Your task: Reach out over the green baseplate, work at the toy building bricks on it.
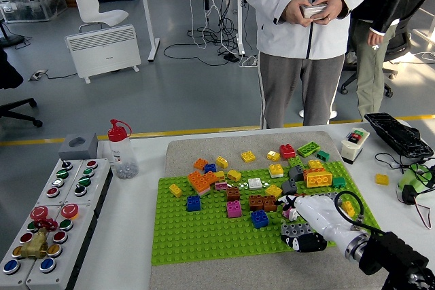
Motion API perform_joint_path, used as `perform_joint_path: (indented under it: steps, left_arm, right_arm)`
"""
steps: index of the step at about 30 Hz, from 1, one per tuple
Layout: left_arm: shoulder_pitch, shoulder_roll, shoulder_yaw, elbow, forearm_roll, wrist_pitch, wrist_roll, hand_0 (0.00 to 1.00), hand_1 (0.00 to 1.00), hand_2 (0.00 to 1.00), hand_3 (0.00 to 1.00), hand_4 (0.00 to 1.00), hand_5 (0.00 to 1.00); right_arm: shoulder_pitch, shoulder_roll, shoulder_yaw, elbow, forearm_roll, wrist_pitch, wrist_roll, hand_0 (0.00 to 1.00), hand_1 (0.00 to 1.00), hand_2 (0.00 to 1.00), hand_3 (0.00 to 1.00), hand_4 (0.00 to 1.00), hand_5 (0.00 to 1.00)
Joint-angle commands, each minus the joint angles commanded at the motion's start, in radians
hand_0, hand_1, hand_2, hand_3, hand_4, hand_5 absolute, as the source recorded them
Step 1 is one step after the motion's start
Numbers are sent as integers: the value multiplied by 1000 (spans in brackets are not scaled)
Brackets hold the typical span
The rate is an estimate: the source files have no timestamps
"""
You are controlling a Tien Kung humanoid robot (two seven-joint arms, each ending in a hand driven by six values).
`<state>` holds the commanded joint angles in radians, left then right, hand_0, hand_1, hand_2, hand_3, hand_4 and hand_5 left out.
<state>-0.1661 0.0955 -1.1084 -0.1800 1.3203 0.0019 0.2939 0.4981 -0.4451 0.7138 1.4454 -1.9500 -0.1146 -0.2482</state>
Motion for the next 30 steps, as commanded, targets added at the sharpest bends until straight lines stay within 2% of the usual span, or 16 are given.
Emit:
perform_joint_path:
  steps: [15,30]
  left_arm:
    - [-2,0,1,0,-1,0,0,675,686,661,606,350,998]
    - [0,-3,0,0,4,0,2,674,687,661,607,350,998]
  right_arm:
    - [53,-6,-74,-58,-45,29,-16,672,707,679,745,740,232]
    - [64,-10,-82,-92,-51,28,-16,640,688,656,716,716,229]
